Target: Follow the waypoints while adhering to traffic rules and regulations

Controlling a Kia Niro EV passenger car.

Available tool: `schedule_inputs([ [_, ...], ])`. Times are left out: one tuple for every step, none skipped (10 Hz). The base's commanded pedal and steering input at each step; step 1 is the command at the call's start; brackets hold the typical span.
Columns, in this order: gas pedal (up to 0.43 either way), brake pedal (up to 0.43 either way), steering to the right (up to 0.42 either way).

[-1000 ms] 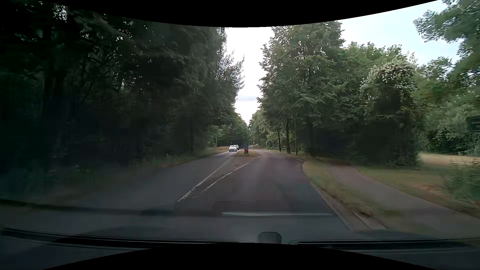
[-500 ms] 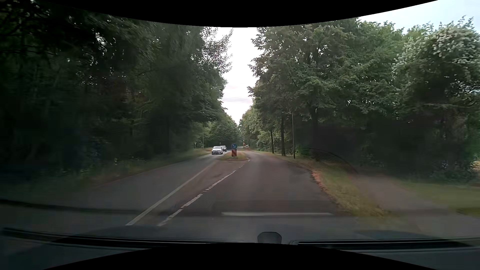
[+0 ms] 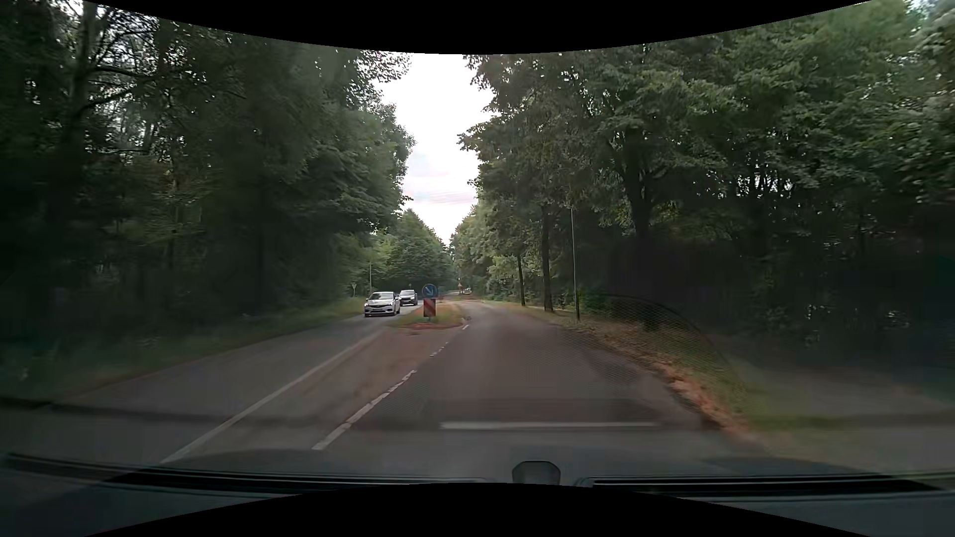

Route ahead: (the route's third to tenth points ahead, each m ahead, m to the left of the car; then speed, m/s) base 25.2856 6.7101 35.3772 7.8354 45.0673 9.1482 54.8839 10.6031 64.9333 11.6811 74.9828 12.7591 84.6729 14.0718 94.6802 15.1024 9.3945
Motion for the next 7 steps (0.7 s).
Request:
schedule_inputs([
  [0.039, 0.0, 0.026],
  [0.047, 0.0, 0.019],
  [0.059, 0.0, 0.016],
  [0.079, 0.0, 0.015],
  [0.087, 0.0, 0.014],
  [0.087, 0.0, 0.01],
  [0.087, 0.0, 0.006],
])
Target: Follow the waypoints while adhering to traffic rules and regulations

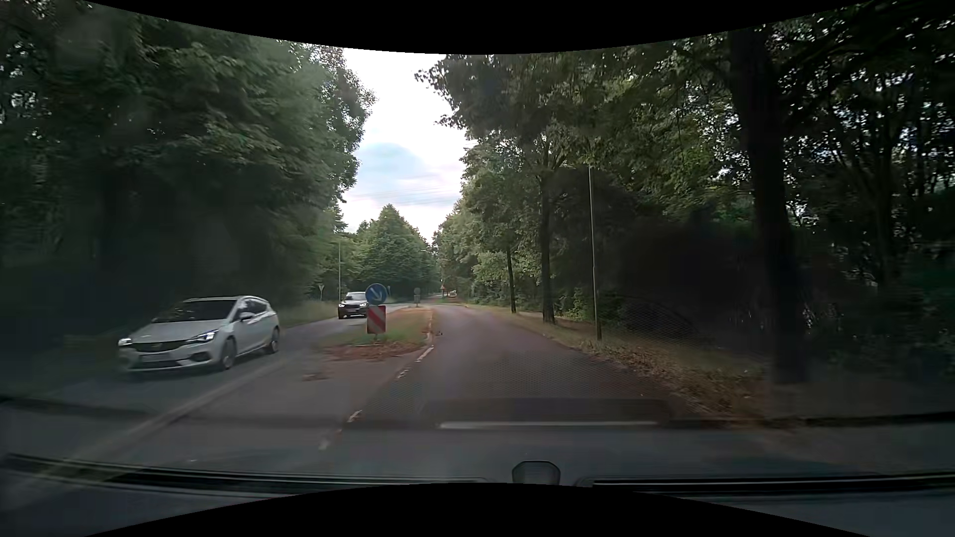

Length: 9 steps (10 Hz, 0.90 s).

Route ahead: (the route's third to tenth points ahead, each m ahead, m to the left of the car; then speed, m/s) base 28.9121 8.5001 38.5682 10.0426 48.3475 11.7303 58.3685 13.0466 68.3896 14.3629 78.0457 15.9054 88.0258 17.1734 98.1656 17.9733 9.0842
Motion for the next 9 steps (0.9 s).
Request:
schedule_inputs([
  [0.087, 0.0, 0.001],
  [0.087, 0.0, -0.001],
  [0.087, 0.0, -0.003],
  [0.087, 0.0, -0.012],
  [0.087, 0.0, -0.019],
  [0.087, 0.0, -0.026],
  [0.087, 0.0, -0.028],
  [0.087, 0.0, -0.028],
  [0.087, 0.0, -0.028],
])
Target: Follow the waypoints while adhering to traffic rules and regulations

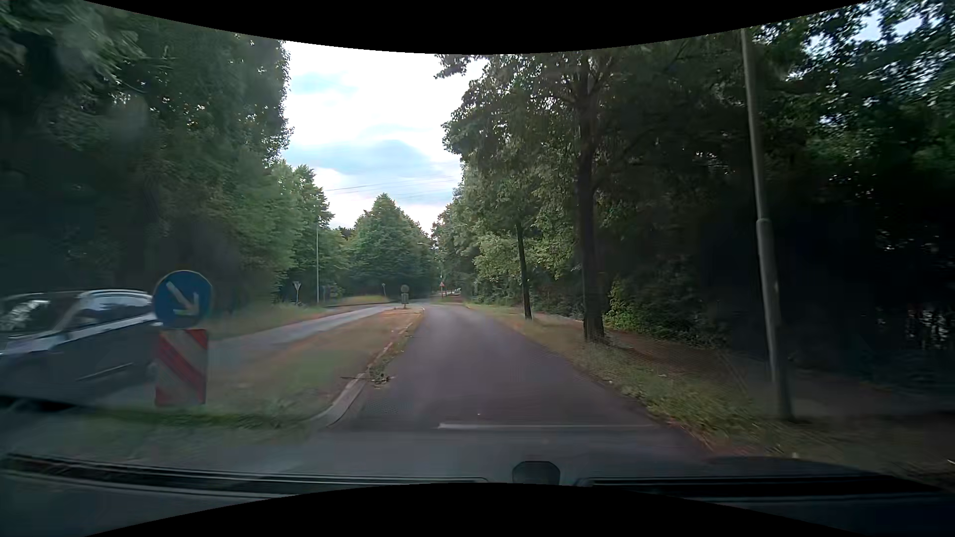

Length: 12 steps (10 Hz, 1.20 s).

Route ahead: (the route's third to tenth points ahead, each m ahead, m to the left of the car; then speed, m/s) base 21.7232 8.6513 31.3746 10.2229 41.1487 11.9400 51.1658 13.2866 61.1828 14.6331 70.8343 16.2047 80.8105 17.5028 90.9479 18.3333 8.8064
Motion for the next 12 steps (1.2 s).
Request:
schedule_inputs([
  [0.087, 0.0, -0.028],
  [0.087, 0.0, -0.029],
  [0.087, 0.0, -0.033],
  [0.087, 0.0, -0.037],
  [0.087, 0.0, -0.04],
  [0.098, 0.0, -0.041],
  [0.11, 0.0, -0.041],
  [0.11, 0.0, -0.04],
  [0.118, 0.0, -0.039],
  [0.13, 0.0, -0.039],
  [0.138, 0.0, -0.038],
  [0.15, 0.0, -0.035],
])
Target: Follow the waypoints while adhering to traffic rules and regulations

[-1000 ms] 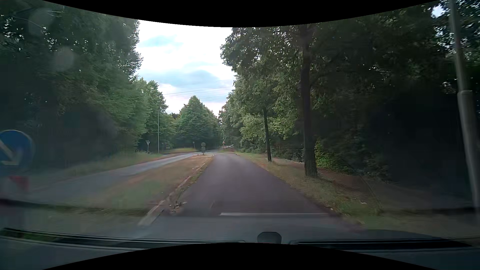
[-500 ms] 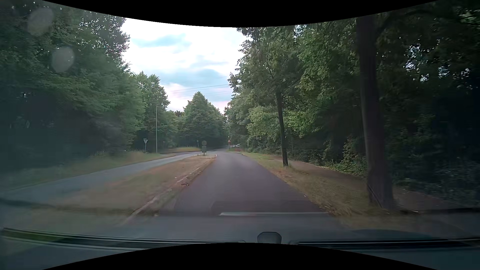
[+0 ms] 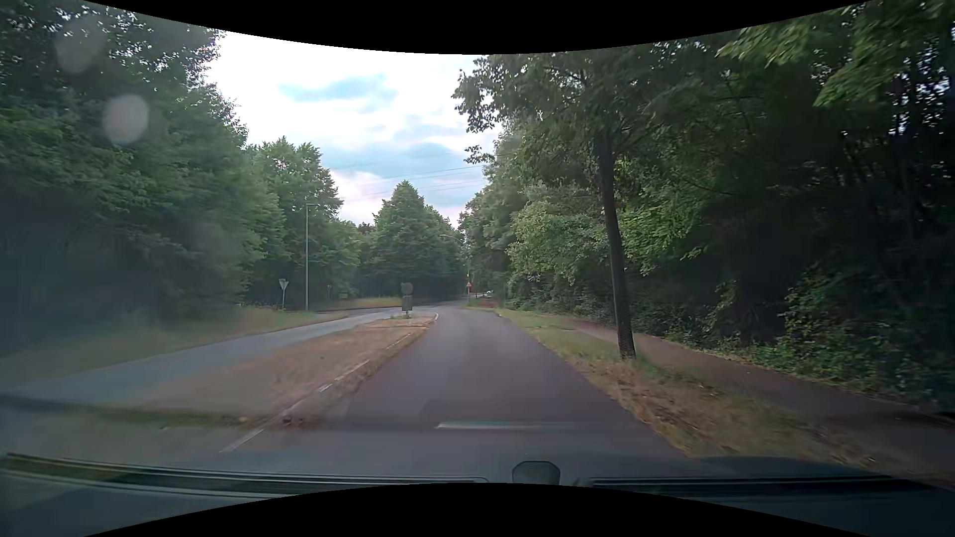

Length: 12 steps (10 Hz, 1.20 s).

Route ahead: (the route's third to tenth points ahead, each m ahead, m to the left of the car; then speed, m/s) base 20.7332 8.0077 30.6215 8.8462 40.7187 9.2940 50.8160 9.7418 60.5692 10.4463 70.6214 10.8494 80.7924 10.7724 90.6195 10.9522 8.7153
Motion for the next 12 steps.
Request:
schedule_inputs([
  [0.15, 0.0, -0.035],
  [0.15, 0.0, -0.033],
  [0.15, 0.0, -0.022],
  [0.15, 0.0, -0.019],
  [0.157, 0.0, -0.019],
  [0.169, 0.0, -0.019],
  [0.169, 0.0, -0.019],
  [0.169, 0.0, -0.02],
  [0.169, 0.0, -0.021],
  [0.169, 0.0, -0.021],
  [0.169, 0.0, -0.021],
  [0.169, 0.0, -0.021],
])
